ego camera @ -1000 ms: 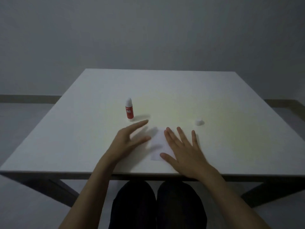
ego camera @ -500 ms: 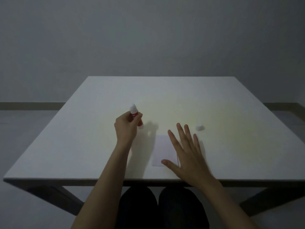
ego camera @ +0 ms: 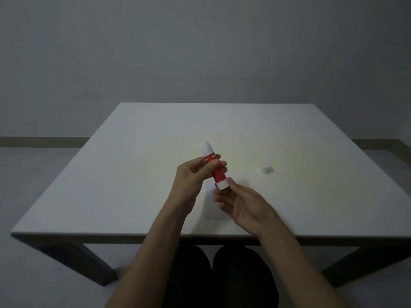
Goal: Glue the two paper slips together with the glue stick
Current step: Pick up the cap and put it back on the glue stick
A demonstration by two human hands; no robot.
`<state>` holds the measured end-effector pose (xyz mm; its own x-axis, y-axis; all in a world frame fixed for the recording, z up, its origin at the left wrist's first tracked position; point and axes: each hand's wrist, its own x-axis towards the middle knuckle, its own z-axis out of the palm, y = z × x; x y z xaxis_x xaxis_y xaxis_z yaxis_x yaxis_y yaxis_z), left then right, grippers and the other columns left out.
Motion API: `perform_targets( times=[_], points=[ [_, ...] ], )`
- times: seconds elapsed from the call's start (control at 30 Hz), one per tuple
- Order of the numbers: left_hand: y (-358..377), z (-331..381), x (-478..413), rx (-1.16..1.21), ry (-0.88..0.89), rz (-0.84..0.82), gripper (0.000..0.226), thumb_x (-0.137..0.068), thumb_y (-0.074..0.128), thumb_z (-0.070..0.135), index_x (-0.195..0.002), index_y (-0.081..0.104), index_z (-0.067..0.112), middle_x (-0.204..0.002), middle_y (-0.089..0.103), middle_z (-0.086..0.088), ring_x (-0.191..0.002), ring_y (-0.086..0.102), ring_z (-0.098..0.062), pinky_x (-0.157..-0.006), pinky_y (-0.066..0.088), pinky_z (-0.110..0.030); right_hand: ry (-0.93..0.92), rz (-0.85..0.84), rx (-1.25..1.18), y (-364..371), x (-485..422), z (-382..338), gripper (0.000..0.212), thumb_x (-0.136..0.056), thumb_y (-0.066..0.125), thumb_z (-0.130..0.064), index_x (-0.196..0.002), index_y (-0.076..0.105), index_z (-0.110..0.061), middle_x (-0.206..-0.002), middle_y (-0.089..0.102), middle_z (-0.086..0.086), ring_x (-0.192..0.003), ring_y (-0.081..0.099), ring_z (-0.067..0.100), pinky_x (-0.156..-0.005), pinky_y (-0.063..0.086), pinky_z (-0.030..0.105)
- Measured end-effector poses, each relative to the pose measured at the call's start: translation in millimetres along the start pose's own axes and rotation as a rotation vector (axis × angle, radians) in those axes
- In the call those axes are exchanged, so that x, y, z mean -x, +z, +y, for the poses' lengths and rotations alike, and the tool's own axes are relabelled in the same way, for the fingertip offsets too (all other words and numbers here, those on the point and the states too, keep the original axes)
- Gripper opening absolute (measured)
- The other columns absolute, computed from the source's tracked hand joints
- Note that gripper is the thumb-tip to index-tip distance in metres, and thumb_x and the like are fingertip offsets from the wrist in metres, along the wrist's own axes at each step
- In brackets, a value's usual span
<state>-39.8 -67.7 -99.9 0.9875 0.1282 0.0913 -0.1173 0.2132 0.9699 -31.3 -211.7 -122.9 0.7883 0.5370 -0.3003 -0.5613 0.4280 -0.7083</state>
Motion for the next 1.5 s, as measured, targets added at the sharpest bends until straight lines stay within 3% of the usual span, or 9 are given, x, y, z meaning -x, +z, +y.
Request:
perform_targets(
  times=[0.13,0.3,0.5,0.6,0.83,1.03,1.13,1.33,1.5],
  points=[
    [5.5,-6.2,5.3,-0.015,-0.001,0.056,0.015,-0.076,0.071,0.018,-0.089,0.075,0.012,-0.081,0.077,-0.002,-0.081,0.073,-0.018,-0.072,0.054,-0.017,-0.247,0.089,0.184,-1.6,6.1,7.8,0.015,-0.082,0.062,-0.014,-0.093,0.060,-0.004,-0.077,0.072,0.011,-0.064,0.071,0.019,-0.058,0.056,0.022],
    [14.6,-10.2,8.4,-0.035,-0.026,0.097,0.024,-0.077,0.071,0.020,-0.097,0.073,0.006,-0.080,0.077,0.003,-0.081,0.073,-0.012,-0.067,0.051,-0.008,-1.092,0.452,1.442,-9.4,7.2,27.1,0.023,-0.078,0.072,-0.018,-0.090,0.056,-0.006,-0.082,0.066,0.008,-0.068,0.063,0.015,-0.065,0.055,0.021],
    [11.2,-5.6,11.5,-0.037,-0.010,0.079,0.026,-0.077,0.071,0.017,-0.098,0.072,0.003,-0.080,0.077,0.000,-0.082,0.072,-0.011,-0.068,0.050,-0.007,-0.117,0.098,0.358,1.5,12.5,2.1,0.046,-0.093,0.041,-0.046,-0.112,0.054,-0.006,-0.083,0.072,0.015,-0.063,0.067,0.023,-0.057,0.055,0.029],
    [8.6,-4.0,12.6,-0.008,-0.012,0.056,0.018,-0.077,0.070,0.016,-0.091,0.074,0.005,-0.078,0.077,-0.001,-0.081,0.072,-0.015,-0.071,0.053,-0.014,-0.011,-0.023,0.078,-2.8,15.0,0.1,0.034,-0.091,0.046,-0.030,-0.097,0.062,-0.002,-0.071,0.072,0.012,-0.060,0.067,0.018,-0.055,0.056,0.025],
    [15.7,-3.9,15.2,0.019,-0.061,0.107,0.007,-0.079,0.069,0.019,-0.081,0.075,0.017,-0.076,0.078,0.003,-0.077,0.073,-0.013,-0.067,0.054,-0.012,-1.255,0.441,1.500,-13.3,7.9,31.7,0.028,-0.077,0.072,-0.021,-0.093,0.056,-0.005,-0.082,0.068,0.008,-0.068,0.064,0.016,-0.064,0.057,0.025],
    [9.8,0.3,15.1,0.017,-0.037,0.122,0.009,-0.076,0.071,0.018,-0.083,0.076,0.014,-0.077,0.077,-0.001,-0.080,0.073,-0.015,-0.076,0.055,-0.019,-0.166,0.074,0.346,6.5,13.9,7.7,0.051,-0.090,0.041,-0.050,-0.111,0.056,-0.007,-0.073,0.071,0.003,-0.055,0.061,0.013,-0.052,0.049,0.022],
    [9.5,0.8,15.4,0.013,-0.020,0.108,0.008,-0.076,0.071,0.018,-0.081,0.076,0.014,-0.076,0.077,-0.001,-0.077,0.073,-0.014,-0.071,0.054,-0.015,-0.103,0.010,0.119,5.4,15.0,6.8,0.029,-0.091,0.049,-0.030,-0.100,0.059,-0.004,-0.066,0.071,0.006,-0.055,0.063,0.015,-0.053,0.052,0.023],
    [22.9,-10.0,13.1,-0.121,-0.070,0.272,0.017,-0.073,0.071,0.036,-0.076,0.072,0.019,-0.071,0.075,0.006,-0.068,0.071,-0.005,-0.063,0.050,-0.009,-1.239,0.512,1.387,-2.1,8.9,39.9,0.028,-0.076,0.073,-0.019,-0.091,0.053,-0.007,-0.076,0.069,0.009,-0.061,0.063,0.016,-0.061,0.053,0.021],
    [12.2,-16.9,13.8,-0.314,0.013,0.393,0.025,-0.065,0.078,0.041,-0.076,0.073,0.019,-0.071,0.073,0.001,-0.067,0.068,-0.010,-0.067,0.053,-0.022,-1.167,0.337,1.680,-25.5,-0.1,22.3,0.050,-0.074,0.073,-0.041,-0.106,0.049,-0.012,-0.100,0.067,0.011,-0.087,0.063,0.025,-0.077,0.050,0.033]
  ],
)
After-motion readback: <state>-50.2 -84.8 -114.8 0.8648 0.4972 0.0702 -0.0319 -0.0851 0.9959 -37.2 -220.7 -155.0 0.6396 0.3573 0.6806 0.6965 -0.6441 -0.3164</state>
